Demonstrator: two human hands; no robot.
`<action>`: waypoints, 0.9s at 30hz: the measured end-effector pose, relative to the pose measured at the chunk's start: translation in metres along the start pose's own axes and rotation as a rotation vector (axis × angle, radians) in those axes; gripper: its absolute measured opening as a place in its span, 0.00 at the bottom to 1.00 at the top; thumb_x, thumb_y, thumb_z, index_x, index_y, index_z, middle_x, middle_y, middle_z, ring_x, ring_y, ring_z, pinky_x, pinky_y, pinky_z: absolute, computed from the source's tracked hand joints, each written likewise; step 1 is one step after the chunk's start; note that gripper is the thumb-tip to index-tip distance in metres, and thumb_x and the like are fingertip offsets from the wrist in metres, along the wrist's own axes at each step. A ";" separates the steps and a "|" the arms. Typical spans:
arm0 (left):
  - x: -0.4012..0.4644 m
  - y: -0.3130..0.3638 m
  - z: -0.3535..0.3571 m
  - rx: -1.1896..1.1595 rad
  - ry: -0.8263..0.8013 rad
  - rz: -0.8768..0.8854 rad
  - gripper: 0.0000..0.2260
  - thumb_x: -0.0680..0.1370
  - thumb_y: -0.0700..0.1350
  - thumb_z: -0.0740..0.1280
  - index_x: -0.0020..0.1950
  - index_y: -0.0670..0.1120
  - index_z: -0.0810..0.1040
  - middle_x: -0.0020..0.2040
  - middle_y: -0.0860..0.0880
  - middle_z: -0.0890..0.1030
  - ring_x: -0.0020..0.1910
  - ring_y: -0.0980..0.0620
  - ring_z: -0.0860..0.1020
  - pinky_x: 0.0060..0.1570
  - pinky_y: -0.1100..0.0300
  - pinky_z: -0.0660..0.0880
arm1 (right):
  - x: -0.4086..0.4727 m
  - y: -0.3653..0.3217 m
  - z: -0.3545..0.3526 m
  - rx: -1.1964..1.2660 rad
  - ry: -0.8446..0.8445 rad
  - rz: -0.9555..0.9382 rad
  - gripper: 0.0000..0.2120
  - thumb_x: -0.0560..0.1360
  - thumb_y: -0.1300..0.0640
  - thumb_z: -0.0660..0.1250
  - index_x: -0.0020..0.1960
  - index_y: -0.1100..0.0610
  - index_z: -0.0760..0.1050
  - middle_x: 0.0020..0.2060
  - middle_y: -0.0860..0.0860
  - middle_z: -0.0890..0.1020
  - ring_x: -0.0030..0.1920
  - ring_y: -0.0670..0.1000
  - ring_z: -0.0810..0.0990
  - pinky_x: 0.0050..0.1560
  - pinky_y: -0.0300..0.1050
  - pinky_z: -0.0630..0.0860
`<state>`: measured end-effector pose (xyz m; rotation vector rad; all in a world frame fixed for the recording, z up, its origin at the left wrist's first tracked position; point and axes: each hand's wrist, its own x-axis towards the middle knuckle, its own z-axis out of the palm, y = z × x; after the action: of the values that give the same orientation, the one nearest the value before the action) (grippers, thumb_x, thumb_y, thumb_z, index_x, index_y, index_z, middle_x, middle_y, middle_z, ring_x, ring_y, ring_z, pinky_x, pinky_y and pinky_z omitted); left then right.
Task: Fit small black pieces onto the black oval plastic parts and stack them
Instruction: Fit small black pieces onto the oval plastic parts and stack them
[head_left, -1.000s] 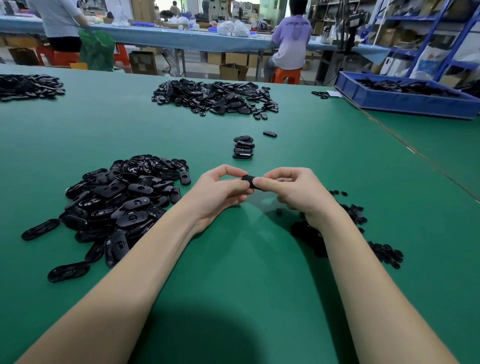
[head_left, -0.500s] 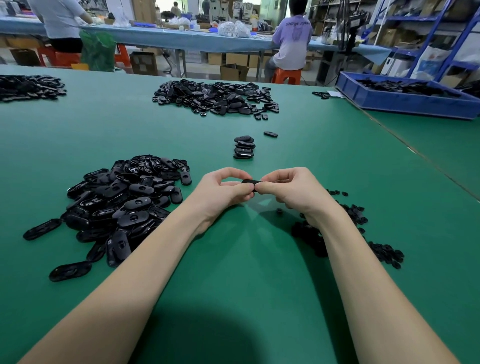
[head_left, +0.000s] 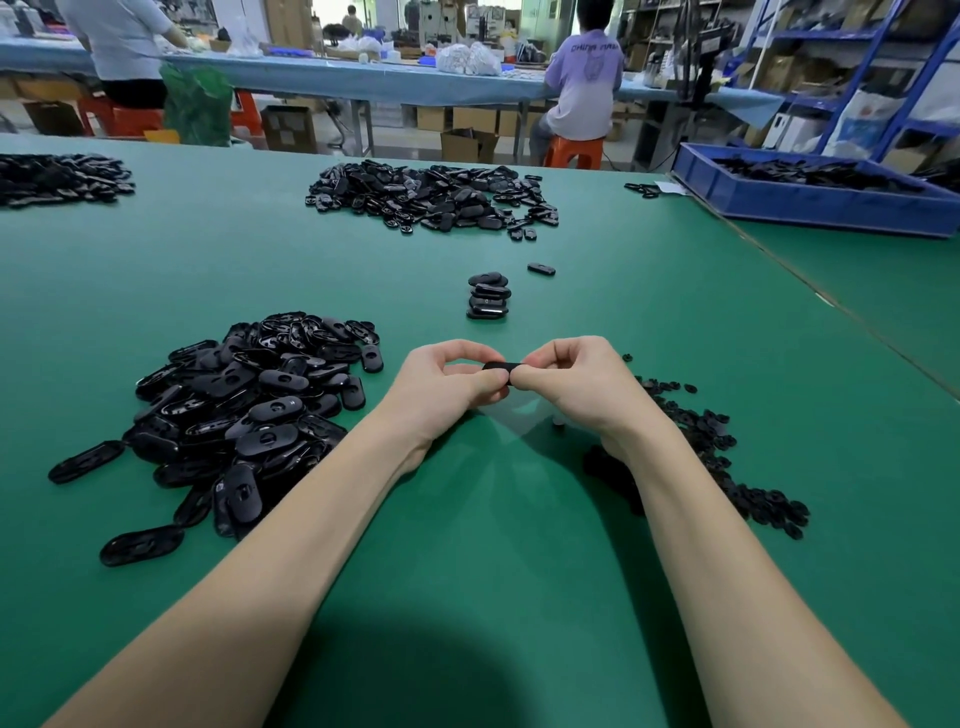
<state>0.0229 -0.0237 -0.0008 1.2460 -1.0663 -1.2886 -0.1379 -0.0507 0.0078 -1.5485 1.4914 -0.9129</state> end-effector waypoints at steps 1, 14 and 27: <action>0.000 -0.001 0.002 0.007 0.018 0.008 0.06 0.76 0.33 0.72 0.47 0.42 0.81 0.40 0.44 0.85 0.36 0.53 0.82 0.43 0.66 0.80 | 0.000 0.000 0.001 0.004 0.013 -0.006 0.07 0.68 0.54 0.78 0.38 0.52 0.80 0.24 0.40 0.74 0.23 0.39 0.68 0.24 0.31 0.64; 0.006 -0.005 -0.003 0.129 0.081 0.127 0.10 0.75 0.33 0.71 0.50 0.47 0.84 0.46 0.45 0.87 0.41 0.53 0.84 0.52 0.62 0.81 | -0.003 -0.019 -0.024 -0.422 -0.225 0.029 0.13 0.69 0.46 0.77 0.50 0.47 0.79 0.42 0.48 0.87 0.37 0.49 0.82 0.41 0.43 0.78; 0.041 0.003 -0.005 0.122 0.179 0.120 0.11 0.74 0.36 0.73 0.52 0.49 0.86 0.47 0.49 0.87 0.48 0.53 0.85 0.60 0.57 0.79 | -0.008 -0.017 -0.047 -0.786 -0.098 0.121 0.06 0.74 0.54 0.70 0.48 0.45 0.83 0.44 0.47 0.80 0.51 0.55 0.81 0.47 0.44 0.74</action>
<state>0.0302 -0.0645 -0.0027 1.3410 -1.0855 -1.0144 -0.1726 -0.0456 0.0439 -1.9645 1.9693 -0.1535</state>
